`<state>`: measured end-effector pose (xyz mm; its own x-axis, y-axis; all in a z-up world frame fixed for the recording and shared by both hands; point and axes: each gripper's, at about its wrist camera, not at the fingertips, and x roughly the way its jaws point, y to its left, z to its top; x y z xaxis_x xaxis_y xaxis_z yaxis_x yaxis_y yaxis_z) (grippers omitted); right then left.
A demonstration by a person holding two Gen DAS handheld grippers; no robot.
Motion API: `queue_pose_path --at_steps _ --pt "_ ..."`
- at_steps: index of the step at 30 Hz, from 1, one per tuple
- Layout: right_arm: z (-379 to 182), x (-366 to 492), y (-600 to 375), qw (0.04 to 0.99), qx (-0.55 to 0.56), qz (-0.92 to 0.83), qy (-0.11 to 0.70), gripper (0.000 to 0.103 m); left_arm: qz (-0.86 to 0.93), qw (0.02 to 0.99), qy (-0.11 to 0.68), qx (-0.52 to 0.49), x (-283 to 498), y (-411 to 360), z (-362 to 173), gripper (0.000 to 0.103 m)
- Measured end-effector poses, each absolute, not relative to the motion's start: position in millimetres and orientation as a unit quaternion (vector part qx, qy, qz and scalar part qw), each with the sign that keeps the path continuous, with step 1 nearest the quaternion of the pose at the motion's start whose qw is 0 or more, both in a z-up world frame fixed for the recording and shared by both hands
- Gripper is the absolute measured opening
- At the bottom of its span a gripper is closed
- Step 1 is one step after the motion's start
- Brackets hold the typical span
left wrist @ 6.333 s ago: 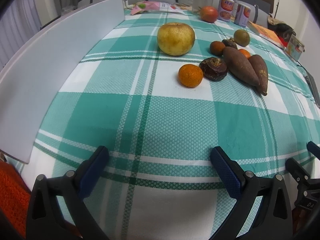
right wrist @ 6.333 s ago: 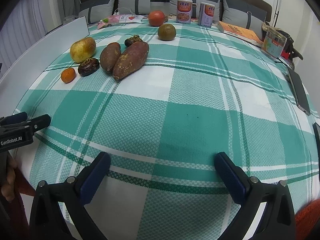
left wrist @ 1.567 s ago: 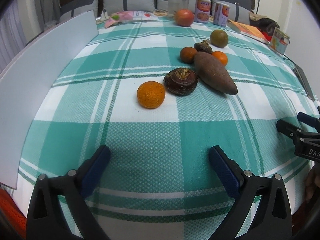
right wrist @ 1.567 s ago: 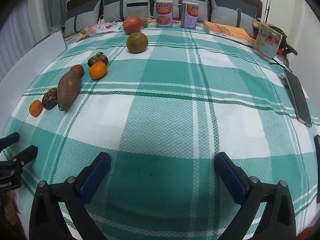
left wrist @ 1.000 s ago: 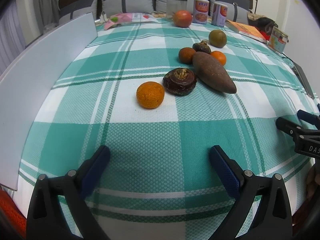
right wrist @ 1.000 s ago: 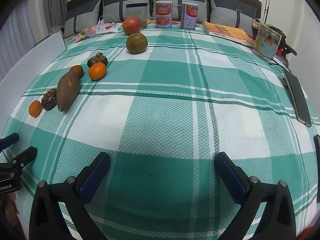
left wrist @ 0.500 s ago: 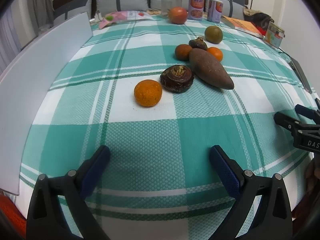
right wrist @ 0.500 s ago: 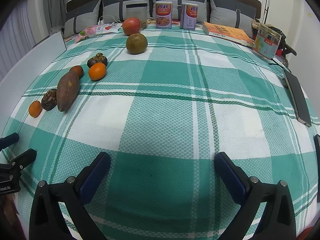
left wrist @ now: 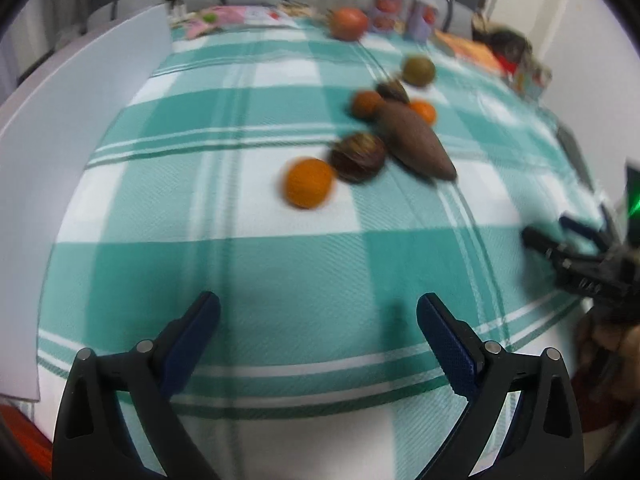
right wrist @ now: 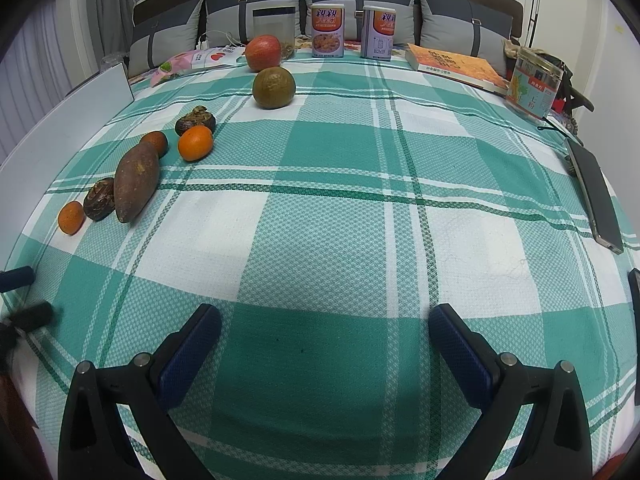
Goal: Organize fruits
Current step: 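Move both empty tools back over the remaining fruits on the sheet, then grasp the mandarin with the left tool while the right tool grasps the second sweet potato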
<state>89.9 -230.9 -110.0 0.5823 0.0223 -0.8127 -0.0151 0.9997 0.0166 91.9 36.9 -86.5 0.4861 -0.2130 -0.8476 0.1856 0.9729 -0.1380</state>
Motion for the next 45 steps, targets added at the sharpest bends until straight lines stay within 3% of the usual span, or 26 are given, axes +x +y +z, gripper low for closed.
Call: queue_pose_path --at_steps 10,12,14,19,21,22,26,28,32,37,39,45 --pt "-110.1 89.9 -230.9 0.89 0.004 0.011 0.457 0.103 -0.123 0.876 0.467 -0.01 137.5 37.3 -76.0 0.097" --pt "-110.1 89.9 -230.8 0.89 0.004 0.011 0.457 0.103 -0.131 0.878 0.46 -0.004 145.3 29.1 -78.1 0.092" --pt "-110.1 89.9 -230.8 0.89 0.004 0.01 0.457 0.103 -0.146 0.876 0.46 0.004 150.4 21.5 -81.4 0.067" --pt "-110.5 89.8 -230.7 0.89 0.004 0.01 0.457 0.103 -0.155 0.872 0.463 0.022 154.6 13.1 -89.0 0.057" --pt "-110.7 89.8 -230.7 0.89 0.004 0.01 0.457 0.103 -0.167 0.873 0.457 0.022 152.5 12.4 -88.8 0.032" --pt "-110.7 89.9 -230.7 0.89 0.004 0.011 0.457 0.103 -0.172 0.872 0.457 0.025 151.2 11.8 -89.0 0.029" --pt "-100.8 96.7 -235.6 0.878 0.045 0.033 0.476 0.1 -0.16 0.877 0.452 0.03 140.1 17.3 -84.0 0.029" --pt "-81.4 108.8 -232.4 0.871 0.12 0.1 0.467 0.085 -0.159 0.879 0.45 0.016 132.0 25.7 -80.9 0.029" --pt "-56.9 164.5 -183.9 0.836 0.145 0.184 0.496 0.07 -0.149 0.883 0.446 0.004 125.5 38.1 -77.5 0.029" --pt "-69.4 224.4 -127.7 0.794 0.106 0.191 0.567 0.057 -0.142 0.887 0.44 -0.021 119.1 54.6 -74.0 0.029" --pt "-83.0 235.3 -119.4 0.773 0.098 0.178 0.6 0.045 -0.141 0.887 0.438 -0.018 116.6 58.1 -74.5 0.029" --pt "-85.6 220.8 -146.3 0.784 0.148 0.166 0.58 0.041 -0.144 0.886 0.441 -0.026 117.2 61.6 -74.6 0.028"
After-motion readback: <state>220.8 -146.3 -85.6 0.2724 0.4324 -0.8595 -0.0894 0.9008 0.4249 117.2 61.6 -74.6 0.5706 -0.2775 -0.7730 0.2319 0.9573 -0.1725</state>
